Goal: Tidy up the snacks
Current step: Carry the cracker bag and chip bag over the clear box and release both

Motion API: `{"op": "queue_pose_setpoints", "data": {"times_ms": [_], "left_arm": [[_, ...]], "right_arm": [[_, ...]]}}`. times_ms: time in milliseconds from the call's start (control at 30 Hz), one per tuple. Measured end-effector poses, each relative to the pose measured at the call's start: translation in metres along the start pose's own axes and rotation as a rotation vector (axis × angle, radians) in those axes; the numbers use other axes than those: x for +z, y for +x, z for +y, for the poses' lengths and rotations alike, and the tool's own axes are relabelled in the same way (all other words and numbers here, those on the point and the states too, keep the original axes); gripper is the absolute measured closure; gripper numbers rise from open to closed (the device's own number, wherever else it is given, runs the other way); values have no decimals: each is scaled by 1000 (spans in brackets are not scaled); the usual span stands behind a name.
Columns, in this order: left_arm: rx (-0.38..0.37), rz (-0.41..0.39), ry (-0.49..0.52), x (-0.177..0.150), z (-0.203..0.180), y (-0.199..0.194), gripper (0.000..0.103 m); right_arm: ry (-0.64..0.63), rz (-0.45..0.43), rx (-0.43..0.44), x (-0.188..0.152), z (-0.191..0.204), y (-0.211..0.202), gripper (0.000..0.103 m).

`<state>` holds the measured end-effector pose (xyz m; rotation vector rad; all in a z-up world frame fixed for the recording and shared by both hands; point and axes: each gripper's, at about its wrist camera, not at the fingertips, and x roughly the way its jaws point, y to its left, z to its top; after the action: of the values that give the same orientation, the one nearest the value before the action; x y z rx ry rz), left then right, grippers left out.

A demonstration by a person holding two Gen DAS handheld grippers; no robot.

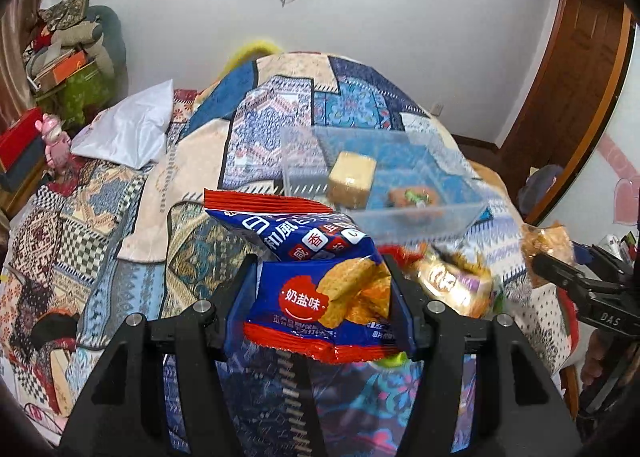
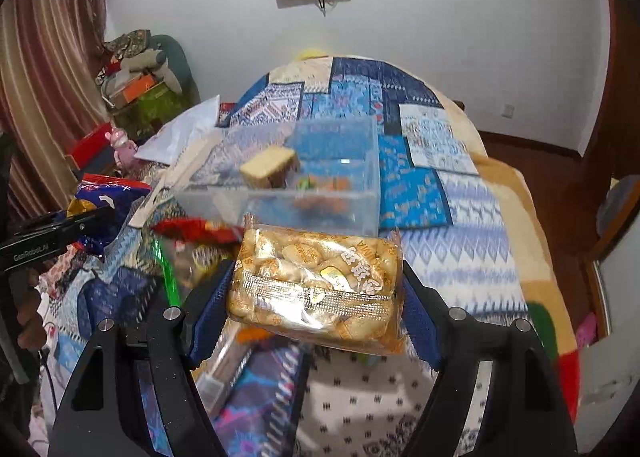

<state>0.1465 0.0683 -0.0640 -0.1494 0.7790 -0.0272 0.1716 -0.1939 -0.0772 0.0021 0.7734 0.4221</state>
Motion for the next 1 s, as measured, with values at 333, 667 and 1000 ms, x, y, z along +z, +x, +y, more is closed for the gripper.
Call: {"op": "queue_pose_setpoints", "data": {"times_ms": [333, 667, 1000], "left_arm": [[-28, -43, 2, 41, 0, 19, 44], [-45, -9, 38, 63, -9, 68, 44], [-59, 52, 58, 70, -19, 120, 44]], "right_arm": [[-16, -19, 8, 33, 3, 28, 29], [-28, -15, 25, 63, 2, 69, 29], [-59, 31, 38, 73, 8, 112, 29]]}}
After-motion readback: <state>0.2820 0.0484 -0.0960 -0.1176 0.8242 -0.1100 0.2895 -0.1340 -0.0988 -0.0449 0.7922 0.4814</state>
